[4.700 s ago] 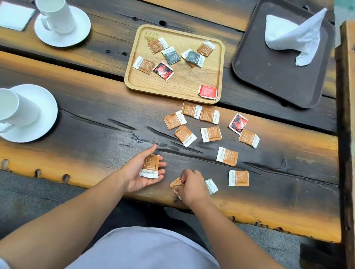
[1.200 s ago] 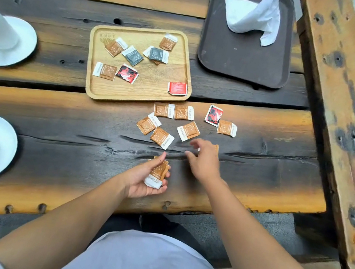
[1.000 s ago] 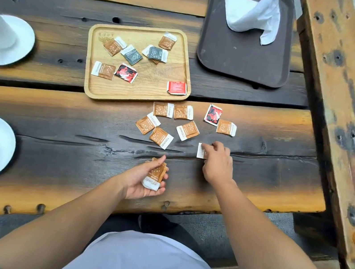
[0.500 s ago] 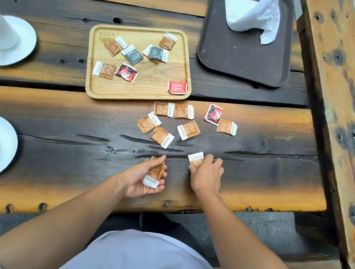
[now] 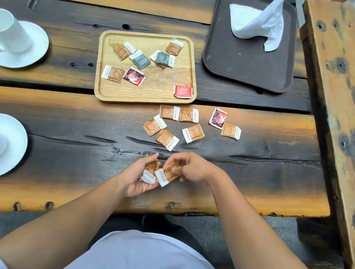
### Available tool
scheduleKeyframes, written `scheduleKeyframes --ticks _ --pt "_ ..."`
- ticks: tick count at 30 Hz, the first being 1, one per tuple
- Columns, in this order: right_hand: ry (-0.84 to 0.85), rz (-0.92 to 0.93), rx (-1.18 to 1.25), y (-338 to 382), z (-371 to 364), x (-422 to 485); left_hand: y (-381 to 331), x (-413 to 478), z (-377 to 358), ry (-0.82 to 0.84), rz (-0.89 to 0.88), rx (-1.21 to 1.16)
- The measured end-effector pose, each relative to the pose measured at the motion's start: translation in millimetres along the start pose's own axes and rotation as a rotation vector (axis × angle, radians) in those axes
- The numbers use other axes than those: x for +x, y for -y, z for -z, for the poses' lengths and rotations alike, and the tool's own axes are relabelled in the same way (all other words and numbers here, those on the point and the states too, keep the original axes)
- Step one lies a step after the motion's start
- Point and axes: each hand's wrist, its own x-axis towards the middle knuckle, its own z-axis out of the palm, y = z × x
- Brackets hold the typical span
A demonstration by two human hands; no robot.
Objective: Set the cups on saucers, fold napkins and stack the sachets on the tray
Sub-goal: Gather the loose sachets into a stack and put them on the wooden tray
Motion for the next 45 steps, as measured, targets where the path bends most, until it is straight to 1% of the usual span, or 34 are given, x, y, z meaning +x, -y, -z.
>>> scheduleKeyframes --ticks 1,2,4,8,12,14,16,19,23,26,29,31,32,33,35,37,38,39,43,45 --pt "0.056 0.009 -0.045 5.0 -1.8 -0.1 0.4 -0.5 0.0 0.028 -0.001 0.015" --pt "0.077 0.016 -0.087 9.4 -4.5 0.8 0.9 -1.7 -0.7 0.056 -0.002 0.028" --pt "0.025 0.038 -0.130 14.9 -11.1 4.7 3.0 -3.6 -3.2 0.089 0.008 0.038" --pt "-0.108 0.061 -0.130 15.7 -23.5 8.9 6.7 -6.9 -9.3 0.126 0.028 0.051" --pt "-0.236 0.116 -0.128 10.1 -31.4 6.7 8.2 -8.1 -8.7 0.098 0.032 0.039" --pt "-0.252 0.142 -0.169 7.5 -32.5 5.8 9.2 -8.5 -6.3 0.090 0.033 0.029" --pt "-0.199 0.159 -0.172 7.8 -35.6 3.9 8.5 -8.5 -4.6 0.092 0.022 0.007" --pt "-0.182 0.144 -0.136 7.2 -43.9 3.2 5.3 -9.9 -4.0 0.102 0.000 0.001" --pt "-0.141 0.171 -0.015 8.0 -46.8 5.4 3.2 -16.1 1.4 0.188 -0.007 -0.032" --pt "-0.105 0.159 0.061 12.3 -43.9 9.4 1.9 -19.3 5.9 0.220 -0.018 -0.045" --pt "-0.019 0.165 0.122 20.0 -38.3 13.0 -2.4 -23.1 5.9 0.261 -0.040 -0.055" --pt "0.037 0.163 0.176 24.0 -31.9 17.0 -6.2 -24.6 6.9 0.252 -0.042 -0.081" --pt "0.028 0.150 0.217 25.7 -28.7 19.2 -8.4 -24.7 7.6 0.231 -0.040 -0.096" --pt "-0.019 0.122 0.267 27.1 -25.5 23.0 -10.8 -24.5 8.2 0.208 -0.039 -0.111" --pt "-0.201 0.048 0.335 27.9 -19.2 33.7 -15.3 -23.3 8.6 0.170 -0.040 -0.126" --pt "-0.449 0.005 0.199 27.2 -12.6 46.8 -18.6 -20.9 10.1 0.125 -0.047 -0.131" --pt "-0.536 -0.001 0.094 26.7 -10.1 52.5 -19.5 -19.3 11.9 0.103 -0.048 -0.138" --pt "-0.584 -0.004 -0.001 26.8 -8.1 57.3 -20.1 -18.1 14.2 0.085 -0.045 -0.146" --pt "-0.569 -0.003 -0.325 29.4 -10.1 75.8 -20.3 -17.1 24.5 0.039 -0.006 -0.143" --pt "-0.565 -0.023 -0.448 28.6 -16.0 82.3 -19.5 -17.2 29.0 0.011 0.002 -0.129"
